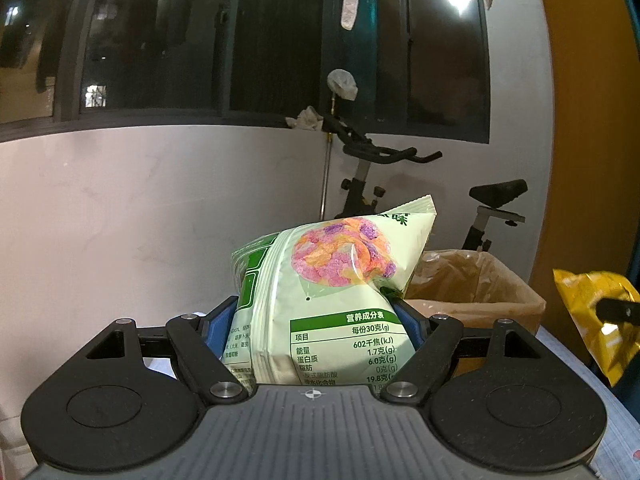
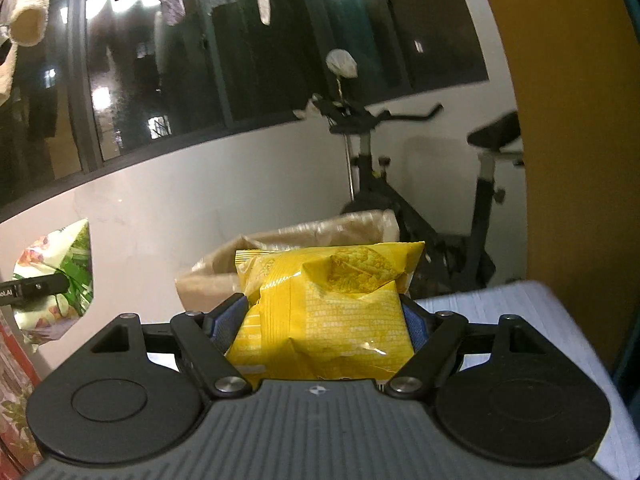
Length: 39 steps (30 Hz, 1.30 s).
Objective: Organize snacks
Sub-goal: 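Lift the yellow chip bag with the right tool while the left tool lifts the green-white candy bag, then drop the candy bag into the box with the left tool while the right tool drops the yellow bag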
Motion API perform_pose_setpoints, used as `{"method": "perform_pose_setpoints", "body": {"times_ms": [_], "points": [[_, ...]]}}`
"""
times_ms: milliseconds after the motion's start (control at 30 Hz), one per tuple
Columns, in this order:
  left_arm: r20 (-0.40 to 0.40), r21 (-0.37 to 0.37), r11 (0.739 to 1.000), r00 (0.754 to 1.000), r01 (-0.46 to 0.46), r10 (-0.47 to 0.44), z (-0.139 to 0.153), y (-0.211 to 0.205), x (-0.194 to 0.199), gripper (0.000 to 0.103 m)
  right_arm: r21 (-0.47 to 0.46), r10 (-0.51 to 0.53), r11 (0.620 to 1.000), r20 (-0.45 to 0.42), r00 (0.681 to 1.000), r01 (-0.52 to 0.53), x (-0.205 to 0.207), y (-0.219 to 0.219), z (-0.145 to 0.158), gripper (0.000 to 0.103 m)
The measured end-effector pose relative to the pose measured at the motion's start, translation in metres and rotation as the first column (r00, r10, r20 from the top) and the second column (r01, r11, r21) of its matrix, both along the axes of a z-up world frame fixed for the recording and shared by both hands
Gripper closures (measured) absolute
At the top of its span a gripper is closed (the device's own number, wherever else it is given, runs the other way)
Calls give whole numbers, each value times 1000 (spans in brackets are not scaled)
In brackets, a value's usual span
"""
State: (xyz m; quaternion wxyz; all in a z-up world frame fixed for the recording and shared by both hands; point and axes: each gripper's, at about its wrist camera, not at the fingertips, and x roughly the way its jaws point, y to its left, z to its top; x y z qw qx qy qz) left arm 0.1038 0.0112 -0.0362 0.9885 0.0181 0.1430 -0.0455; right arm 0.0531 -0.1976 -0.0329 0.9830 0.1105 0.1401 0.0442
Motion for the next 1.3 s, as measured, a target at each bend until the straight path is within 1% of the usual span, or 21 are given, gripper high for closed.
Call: {"method": "perform_pose_setpoints", "body": {"times_ms": [267,467,767,867,967,1067,1167,1300], "points": [[-41,11,999,998,43,-42,-4,-20,43,22,-51,17,999,16,1000,-16,45,5,9,23],[-57,35,997,996,66,-64,-1,-34,78,22,-54,25,998,14,1000,-24,73,-1,14,23],[-78,-15,994,991,110,-111,12,-54,145,22,-56,19,998,17,1000,-18,118,-14,21,23],[-75,-23,992,989,122,-124,11,-62,167,22,-48,19,999,15,1000,-18,133,-19,22,23],[-67,-14,993,991,116,-117,6,-69,184,22,-53,16,998,11,1000,-15,149,-21,22,23],[-72,1,992,990,123,-122,-3,-76,199,22,-86,16,996,17,1000,-15,164,-18,23,23],[-92,21,993,989,116,-114,-14,-82,212,22,-152,9,988,18,1000,-7,181,-10,19,23],[-158,-8,992,980,125,-125,-26,-82,227,22,-220,2,976,-8,1000,-4,201,0,6,23]]}}
